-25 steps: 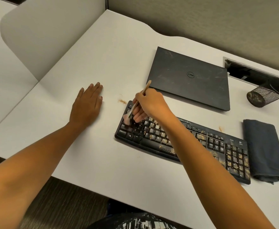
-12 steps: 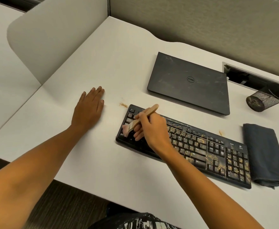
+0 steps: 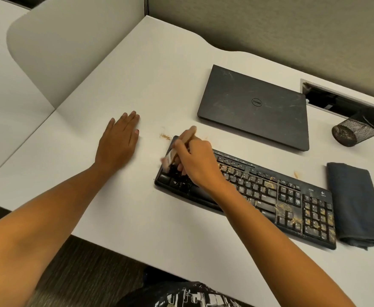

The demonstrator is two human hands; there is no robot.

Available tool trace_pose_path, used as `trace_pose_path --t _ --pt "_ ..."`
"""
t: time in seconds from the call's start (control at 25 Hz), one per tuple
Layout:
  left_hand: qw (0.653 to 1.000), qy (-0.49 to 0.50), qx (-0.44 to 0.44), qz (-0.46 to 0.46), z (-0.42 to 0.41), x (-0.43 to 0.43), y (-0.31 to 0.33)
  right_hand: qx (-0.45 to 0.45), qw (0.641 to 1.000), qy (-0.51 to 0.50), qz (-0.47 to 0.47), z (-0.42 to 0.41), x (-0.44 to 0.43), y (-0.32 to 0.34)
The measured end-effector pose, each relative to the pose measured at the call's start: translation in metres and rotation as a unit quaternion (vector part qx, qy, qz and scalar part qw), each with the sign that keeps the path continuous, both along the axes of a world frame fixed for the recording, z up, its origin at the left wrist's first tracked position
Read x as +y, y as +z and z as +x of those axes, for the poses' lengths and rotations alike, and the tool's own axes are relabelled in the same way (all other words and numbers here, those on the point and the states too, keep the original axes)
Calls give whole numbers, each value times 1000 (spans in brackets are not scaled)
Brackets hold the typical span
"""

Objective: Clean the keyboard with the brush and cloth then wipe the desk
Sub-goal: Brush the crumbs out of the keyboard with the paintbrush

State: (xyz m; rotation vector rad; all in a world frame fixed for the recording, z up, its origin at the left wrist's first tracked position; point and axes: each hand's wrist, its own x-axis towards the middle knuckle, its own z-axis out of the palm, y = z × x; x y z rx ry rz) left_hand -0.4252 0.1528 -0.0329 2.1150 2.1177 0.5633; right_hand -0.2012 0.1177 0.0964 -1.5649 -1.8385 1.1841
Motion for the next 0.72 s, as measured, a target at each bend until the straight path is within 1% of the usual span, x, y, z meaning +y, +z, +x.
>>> trace_pose_path --t 0.04,0.08,0.16,0.2,0.24,0.32,0.36,0.48,0.52,0.6,0.64,0.72 --pt "1000 2 -1 0 0 0 1 -27 999 20 -5 -2 4 3" --pt "1000 2 0 0 0 0 1 -52 998 17 7 -2 7 4" --pt "1000 1 2 -1 -1 0 0 -87 994 -25 69 -2 7 4" --pt "1000 0 2 -3 -1 0 0 -90 992 -31 78 -1 5 4" --pt "1000 0 3 -4 -1 0 0 -81 995 -24 60 1 3 4" --pt "1000 1 3 -3 -1 1 0 -39 999 -4 -22 8 -1 2" --pt "1000 1 4 -2 -1 0 0 -28 999 -12 -39 12 -2 0" --pt "1000 1 7 1 -1 0 0 -9 997 -73 19 18 -8 -2" --pt "1000 1 6 2 0 0 0 -6 998 -66 22 18 -11 -3" --pt "1000 1 4 1 -1 0 1 -17 1000 -22 -7 19 -16 -1" --pt "1000 0 3 0 -1 0 1 -21 999 -18 -16 19 -14 0" --pt "1000 -1 6 1 0 1 1 -9 998 -63 9 21 -5 2"
